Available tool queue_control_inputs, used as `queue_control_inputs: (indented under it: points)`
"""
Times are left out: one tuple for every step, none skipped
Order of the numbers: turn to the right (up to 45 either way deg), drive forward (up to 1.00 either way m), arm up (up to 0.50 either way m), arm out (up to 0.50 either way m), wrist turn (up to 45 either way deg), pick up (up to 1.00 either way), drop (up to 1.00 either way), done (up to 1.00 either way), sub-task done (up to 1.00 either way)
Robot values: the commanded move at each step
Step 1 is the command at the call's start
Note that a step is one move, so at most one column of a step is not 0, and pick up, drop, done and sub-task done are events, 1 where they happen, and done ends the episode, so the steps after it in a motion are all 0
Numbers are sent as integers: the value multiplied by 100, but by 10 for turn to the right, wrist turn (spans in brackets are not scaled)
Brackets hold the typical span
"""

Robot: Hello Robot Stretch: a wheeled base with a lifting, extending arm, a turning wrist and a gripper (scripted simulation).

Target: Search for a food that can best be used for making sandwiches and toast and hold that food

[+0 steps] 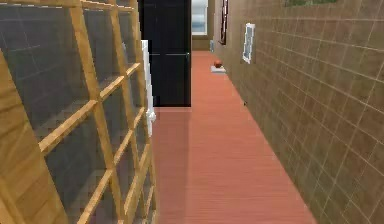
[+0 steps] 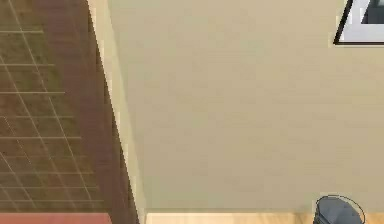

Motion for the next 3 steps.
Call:
queue_control_inputs:
  points:
    - [-450,0,0,0,0,0,0,0,0]
    - [-450,0,0,0,0,0,0,0,0]
    - [-420,0,0,0,0,0,0,0,0]
